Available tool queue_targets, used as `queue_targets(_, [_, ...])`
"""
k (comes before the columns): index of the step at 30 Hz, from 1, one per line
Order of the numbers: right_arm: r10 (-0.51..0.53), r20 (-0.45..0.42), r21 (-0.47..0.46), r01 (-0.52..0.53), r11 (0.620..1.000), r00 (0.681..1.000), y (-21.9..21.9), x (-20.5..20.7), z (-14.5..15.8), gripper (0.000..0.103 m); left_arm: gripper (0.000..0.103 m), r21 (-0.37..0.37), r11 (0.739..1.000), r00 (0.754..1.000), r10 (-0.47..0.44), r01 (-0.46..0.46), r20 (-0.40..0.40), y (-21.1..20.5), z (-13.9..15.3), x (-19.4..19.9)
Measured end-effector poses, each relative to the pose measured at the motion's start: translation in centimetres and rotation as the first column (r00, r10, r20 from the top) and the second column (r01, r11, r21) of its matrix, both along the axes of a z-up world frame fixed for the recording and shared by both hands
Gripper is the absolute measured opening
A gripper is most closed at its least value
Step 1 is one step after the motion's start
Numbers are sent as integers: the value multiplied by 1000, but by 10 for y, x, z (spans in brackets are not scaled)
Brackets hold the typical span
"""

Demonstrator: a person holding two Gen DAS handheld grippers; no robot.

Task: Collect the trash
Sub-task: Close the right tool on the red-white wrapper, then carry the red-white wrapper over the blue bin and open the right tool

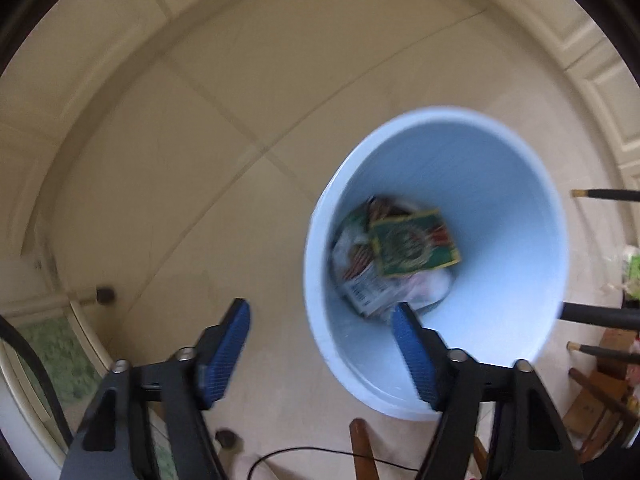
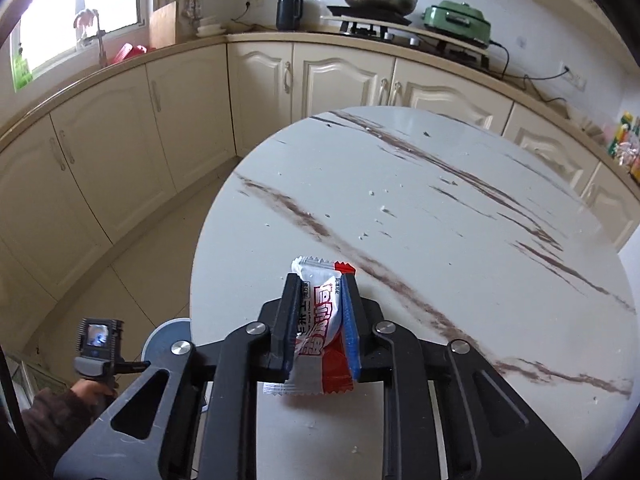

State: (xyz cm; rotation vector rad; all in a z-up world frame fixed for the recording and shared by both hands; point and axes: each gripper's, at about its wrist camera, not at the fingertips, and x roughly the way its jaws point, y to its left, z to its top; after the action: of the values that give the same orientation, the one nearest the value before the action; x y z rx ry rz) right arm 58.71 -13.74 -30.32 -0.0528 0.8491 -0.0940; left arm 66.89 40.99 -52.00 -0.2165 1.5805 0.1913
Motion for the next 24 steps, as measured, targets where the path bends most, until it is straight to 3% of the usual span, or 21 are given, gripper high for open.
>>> queue_targets(1, [5, -2, 8, -5, 1000, 1000, 0, 1, 0, 18, 56, -3, 1000, 999, 16, -16, -44, 2, -17, 2])
queue_targets(3, [20, 20, 17, -20, 1000, 1000, 0, -1, 2, 18, 33, 0, 999, 994, 34, -35, -100, 3, -40, 5])
queue_targets(4, [26, 22, 11, -26, 1000, 999, 2, 0, 3, 18, 28, -28, 999, 993, 43, -47, -106, 2, -46, 6])
queue_targets(5, [26, 32, 10, -27, 1000, 999, 2, 1, 4, 18, 14, -82, 994, 992, 59, -69, -114, 2, -57, 9])
queue_targets(11, [62, 97, 35, -65, 997, 993, 13, 12, 12, 18, 12, -145, 983, 989, 94, -110, -111, 7, -87, 12])
queue_targets(17, [223, 165, 77, -238, 968, 961, 73, 40, 12, 18, 11, -201, 967, 984, 133, -154, -114, 3, -124, 15])
queue_targets(20, [294, 170, 106, -314, 944, 941, 105, 55, 0, 18, 11, -213, 964, 984, 137, -160, -116, -1, -140, 16])
queue_targets(24, [413, 106, 94, -423, 901, 904, 158, 75, -42, 18, 11, -221, 960, 982, 146, -170, -121, -13, -167, 18])
